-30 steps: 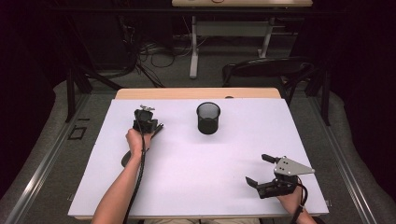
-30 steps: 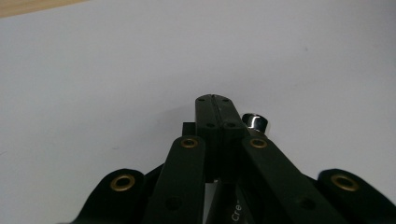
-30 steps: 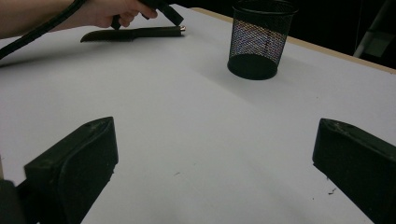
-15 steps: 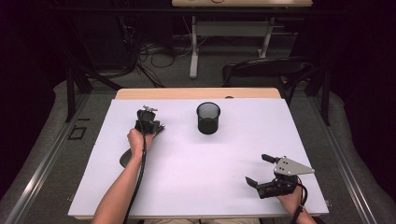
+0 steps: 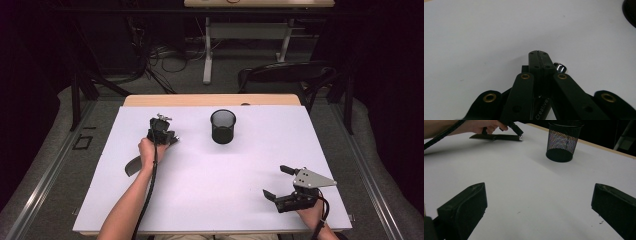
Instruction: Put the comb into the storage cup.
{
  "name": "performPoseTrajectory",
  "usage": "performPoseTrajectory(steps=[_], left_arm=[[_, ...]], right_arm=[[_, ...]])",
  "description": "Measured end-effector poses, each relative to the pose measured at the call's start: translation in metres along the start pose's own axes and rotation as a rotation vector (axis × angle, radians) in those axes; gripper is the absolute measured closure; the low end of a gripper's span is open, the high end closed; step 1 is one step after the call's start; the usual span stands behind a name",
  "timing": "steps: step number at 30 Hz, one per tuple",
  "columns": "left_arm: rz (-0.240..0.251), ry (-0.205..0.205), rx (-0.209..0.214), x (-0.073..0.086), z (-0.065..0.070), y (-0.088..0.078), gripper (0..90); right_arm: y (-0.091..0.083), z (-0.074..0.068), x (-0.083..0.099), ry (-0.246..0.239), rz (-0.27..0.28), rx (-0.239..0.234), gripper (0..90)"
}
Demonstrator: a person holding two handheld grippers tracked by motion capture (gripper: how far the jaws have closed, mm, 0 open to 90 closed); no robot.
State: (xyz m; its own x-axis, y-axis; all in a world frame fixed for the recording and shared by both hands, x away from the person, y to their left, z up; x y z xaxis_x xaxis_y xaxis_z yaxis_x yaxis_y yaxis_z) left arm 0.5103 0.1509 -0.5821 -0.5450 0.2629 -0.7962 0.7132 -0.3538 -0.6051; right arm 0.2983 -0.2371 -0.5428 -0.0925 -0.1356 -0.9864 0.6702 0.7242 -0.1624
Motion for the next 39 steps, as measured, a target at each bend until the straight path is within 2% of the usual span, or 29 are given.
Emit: performPoseTrajectory(steps=[15, 21, 22, 28, 39], left_arm=[[-0.003, 0.031, 0.036, 0.008, 0.013, -0.006, 90.0], [-0.007, 0.051, 0.058, 0.011, 0.020, -0.012, 90.0], [-0.008, 0.065, 0.063, 0.012, 0.022, -0.014, 90.0], [-0.013, 0.075, 0.085, 0.015, 0.026, -0.020, 90.0], [-0.026, 0.110, 0.103, 0.022, 0.033, -0.029, 90.0]], right_arm=[[0.000, 0.000, 0.000, 0.004, -0.001, 0.001, 0.0], [0.000, 0.000, 0.000, 0.003, -0.002, 0.000, 0.0], [0.000, 0.000, 0.000, 0.003, -0.001, 0.001, 0.0], [0.000, 0.000, 0.000, 0.002, -0.002, 0.001, 0.0], [0.000, 0.000, 0.000, 0.003, -0.003, 0.002, 0.0]])
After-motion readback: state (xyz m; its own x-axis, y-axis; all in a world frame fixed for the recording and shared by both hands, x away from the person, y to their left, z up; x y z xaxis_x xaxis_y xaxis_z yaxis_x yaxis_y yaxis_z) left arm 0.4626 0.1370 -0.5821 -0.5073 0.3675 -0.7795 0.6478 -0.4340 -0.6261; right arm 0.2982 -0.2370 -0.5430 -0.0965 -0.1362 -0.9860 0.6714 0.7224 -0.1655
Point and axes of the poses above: each handheld gripper's, and its own axes: y roughly forward along the jaws, x roughly out of its underside, z roughly to its right, the point moved 5 cm from there along y, roughly forward along the jaws, and after that the axes turned 12 degrees about z, right-handed, at the moved point
